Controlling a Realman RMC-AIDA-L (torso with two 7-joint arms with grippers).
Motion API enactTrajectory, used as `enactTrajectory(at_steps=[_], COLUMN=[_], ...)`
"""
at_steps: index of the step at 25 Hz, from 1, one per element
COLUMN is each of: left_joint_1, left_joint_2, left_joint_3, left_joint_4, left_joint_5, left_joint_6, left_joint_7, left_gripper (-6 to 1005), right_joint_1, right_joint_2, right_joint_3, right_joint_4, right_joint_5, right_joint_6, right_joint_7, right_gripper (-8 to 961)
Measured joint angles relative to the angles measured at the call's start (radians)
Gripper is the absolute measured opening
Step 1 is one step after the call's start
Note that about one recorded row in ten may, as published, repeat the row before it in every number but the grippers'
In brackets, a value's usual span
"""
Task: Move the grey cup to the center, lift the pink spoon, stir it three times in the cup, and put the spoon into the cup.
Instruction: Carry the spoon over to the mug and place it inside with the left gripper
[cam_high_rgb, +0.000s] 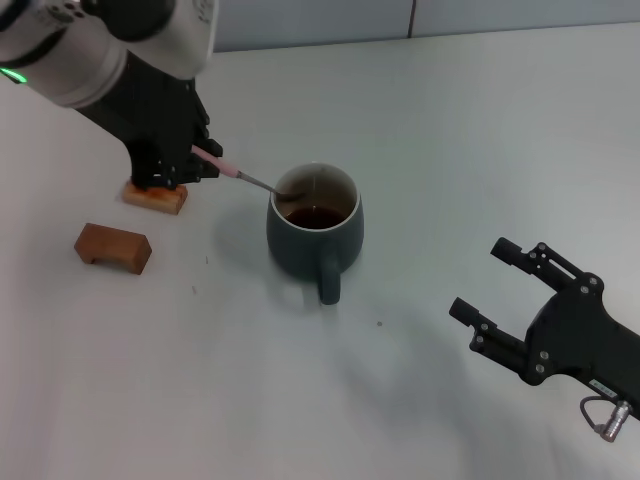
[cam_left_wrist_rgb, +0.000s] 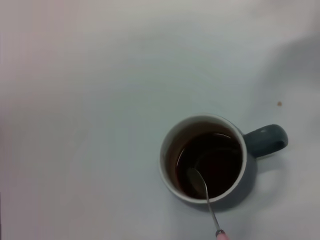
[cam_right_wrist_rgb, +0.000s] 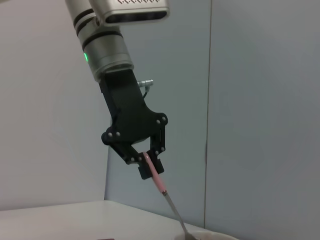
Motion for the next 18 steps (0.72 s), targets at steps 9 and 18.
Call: enactTrajectory(at_steps=[9,18], left_joint_1=[-0.020,-0.032], left_joint_2=[0.000,-0.001], left_joint_3=[0.055,0.195], left_joint_4=[-0.003,0.009], left_joint_5=[0.004,-0.007], left_joint_6=[-0.016,-0.044], left_joint_7=[-0.021,-0.080], left_gripper=[126,126], right_joint_1=[0.000,0.000], right_joint_2=[0.000,0.000], right_joint_3=[-0.005,-0.006], right_joint_4=[0.000,-0.004], right_joint_5=[0.000,-0.001], right_joint_6=[0.006,0.010], right_joint_7=[-0.002,-0.002], right_gripper=[761,762])
